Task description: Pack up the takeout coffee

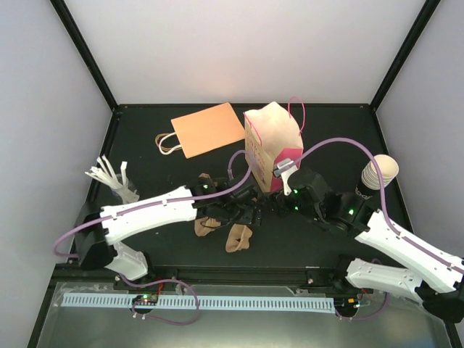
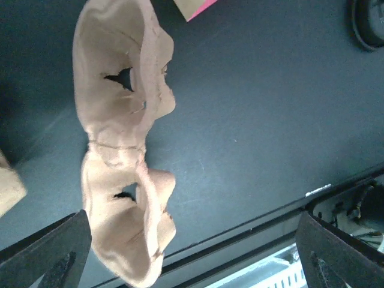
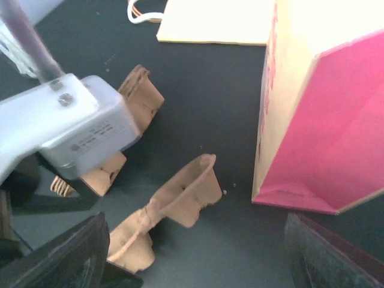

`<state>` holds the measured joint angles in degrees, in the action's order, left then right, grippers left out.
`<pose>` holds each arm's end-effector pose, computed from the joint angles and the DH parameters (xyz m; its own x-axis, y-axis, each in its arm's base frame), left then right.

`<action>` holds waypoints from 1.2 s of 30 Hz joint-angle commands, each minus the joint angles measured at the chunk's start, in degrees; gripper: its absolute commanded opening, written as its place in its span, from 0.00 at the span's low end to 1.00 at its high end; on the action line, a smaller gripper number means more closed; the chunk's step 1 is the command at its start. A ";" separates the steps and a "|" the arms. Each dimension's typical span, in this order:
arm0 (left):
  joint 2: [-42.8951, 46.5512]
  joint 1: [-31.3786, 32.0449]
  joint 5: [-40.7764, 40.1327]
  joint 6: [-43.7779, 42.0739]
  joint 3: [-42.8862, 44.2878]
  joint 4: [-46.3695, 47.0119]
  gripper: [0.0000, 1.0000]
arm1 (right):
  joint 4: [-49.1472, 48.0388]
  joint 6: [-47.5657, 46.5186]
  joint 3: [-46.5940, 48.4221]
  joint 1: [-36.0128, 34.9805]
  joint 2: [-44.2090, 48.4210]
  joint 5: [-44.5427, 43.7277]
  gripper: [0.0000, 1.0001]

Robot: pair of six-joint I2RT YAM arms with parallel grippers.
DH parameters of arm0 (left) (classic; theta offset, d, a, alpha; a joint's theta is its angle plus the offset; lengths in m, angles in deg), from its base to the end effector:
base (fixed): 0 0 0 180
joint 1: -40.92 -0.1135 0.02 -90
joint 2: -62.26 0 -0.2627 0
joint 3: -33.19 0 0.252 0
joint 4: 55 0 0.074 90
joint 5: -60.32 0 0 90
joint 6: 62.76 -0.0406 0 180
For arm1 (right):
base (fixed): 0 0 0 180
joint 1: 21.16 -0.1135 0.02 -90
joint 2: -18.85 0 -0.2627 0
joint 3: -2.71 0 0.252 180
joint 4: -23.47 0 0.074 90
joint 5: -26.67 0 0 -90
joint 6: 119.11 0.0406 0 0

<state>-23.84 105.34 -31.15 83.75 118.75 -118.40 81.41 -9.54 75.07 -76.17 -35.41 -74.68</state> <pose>0.1324 -0.2742 0.2703 -0.9620 0.0787 -0.2616 0.1714 0.9195 -0.3537 0.1175 0.1539 0.3321 -0.5862 -0.2647 -0.7657 -0.5521 0.8222 0.1384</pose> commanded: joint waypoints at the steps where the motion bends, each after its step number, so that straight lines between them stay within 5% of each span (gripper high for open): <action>1: 7.11 -0.75 -5.41 -4.54 5.05 -5.20 0.97 | -1.01 0.60 -1.34 -0.37 1.02 0.87 0.82; 5: 12.10 -3.48 -10.17 -6.09 1.24 -8.36 0.97 | -2.22 0.14 -2.02 -0.37 0.14 4.07 0.82; 13: 21.33 -14.74 -6.54 -8.92 -13.57 -4.46 0.93 | -4.09 -0.82 -3.50 -0.37 -0.56 8.91 0.82; 22: 14.54 -18.63 1.29 -11.96 -19.05 1.23 0.88 | -5.25 -0.97 -4.51 -0.37 1.10 9.22 0.82; 26: 11.27 -18.63 3.95 -12.70 -20.10 4.66 0.76 | -5.42 -0.36 -4.79 -0.37 0.74 9.79 0.82; 33: 10.16 -18.86 -1.51 -10.27 -20.33 2.29 0.28 | -5.66 -0.31 -5.24 -0.38 0.70 9.29 0.82; 36: 9.96 -19.32 -3.79 -9.16 -20.22 0.10 0.21 | -5.90 -0.41 -5.39 -0.37 0.33 9.42 0.82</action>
<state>-13.61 86.76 -30.98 72.91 98.14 -115.87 77.03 -9.89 70.17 -76.23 -35.00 -65.63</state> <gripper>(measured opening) 0.238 0.824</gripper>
